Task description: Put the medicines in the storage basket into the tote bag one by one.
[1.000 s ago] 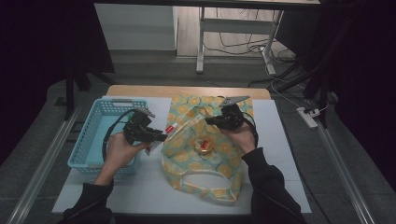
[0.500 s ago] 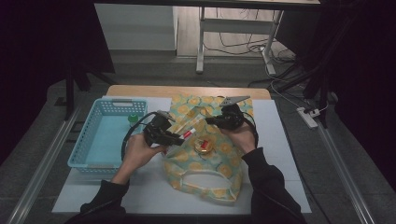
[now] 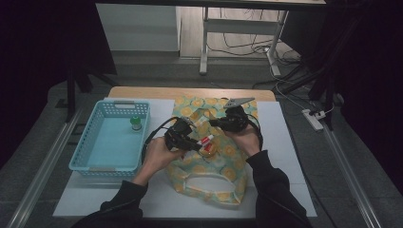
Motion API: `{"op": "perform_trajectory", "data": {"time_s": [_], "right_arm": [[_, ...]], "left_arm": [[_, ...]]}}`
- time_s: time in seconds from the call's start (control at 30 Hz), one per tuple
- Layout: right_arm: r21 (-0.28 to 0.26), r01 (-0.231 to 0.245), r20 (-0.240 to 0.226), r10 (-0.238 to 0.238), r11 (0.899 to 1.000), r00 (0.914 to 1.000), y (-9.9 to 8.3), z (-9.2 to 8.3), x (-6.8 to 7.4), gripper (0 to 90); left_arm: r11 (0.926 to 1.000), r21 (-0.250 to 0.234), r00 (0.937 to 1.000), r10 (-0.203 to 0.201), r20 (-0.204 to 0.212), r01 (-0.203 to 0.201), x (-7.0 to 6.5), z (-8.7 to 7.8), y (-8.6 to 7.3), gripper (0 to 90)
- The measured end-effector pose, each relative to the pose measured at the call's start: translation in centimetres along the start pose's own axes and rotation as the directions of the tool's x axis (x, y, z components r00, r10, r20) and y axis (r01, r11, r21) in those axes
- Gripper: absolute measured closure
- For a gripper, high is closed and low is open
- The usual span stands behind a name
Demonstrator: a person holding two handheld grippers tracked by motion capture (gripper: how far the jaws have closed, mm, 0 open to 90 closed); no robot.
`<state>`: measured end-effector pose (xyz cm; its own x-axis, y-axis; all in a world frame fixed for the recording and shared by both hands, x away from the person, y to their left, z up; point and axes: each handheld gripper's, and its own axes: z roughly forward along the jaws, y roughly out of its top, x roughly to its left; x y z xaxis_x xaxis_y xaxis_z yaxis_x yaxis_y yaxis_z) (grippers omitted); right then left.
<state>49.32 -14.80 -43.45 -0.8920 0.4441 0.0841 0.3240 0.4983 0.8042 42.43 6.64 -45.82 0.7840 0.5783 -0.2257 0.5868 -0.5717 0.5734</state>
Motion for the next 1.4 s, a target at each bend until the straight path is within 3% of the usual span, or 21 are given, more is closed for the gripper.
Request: {"op": "perform_trajectory", "data": {"time_s": [0.5,0.9,1.17,1.4], "right_arm": [[0.008,0.002,-0.002,-0.002,1.000,1.0000,-0.1,0.3,0.1,90.0],[0.021,0.006,-0.003,-0.006,1.000,1.0000,-0.2,0.8,0.3,90.0],[0.040,0.007,0.001,-0.007,0.999,1.0000,-0.5,1.2,0.2,90.0],[0.036,0.009,0.005,-0.009,0.999,0.9999,-0.6,1.2,0.1,90.0]], "left_arm": [[0.9994,0.002,0.9969,-0.035,-0.070,0.035,2.0,2.5,0.9,75.0],[0.9984,0.009,0.9899,-0.054,-0.131,0.056,3.5,4.0,1.2,74.9],[0.9967,0.009,0.9877,-0.079,-0.135,0.081,4.2,4.7,1.2,74.3],[0.9968,-0.019,0.9888,-0.080,-0.126,0.078,4.1,4.1,1.1,69.0]]}}
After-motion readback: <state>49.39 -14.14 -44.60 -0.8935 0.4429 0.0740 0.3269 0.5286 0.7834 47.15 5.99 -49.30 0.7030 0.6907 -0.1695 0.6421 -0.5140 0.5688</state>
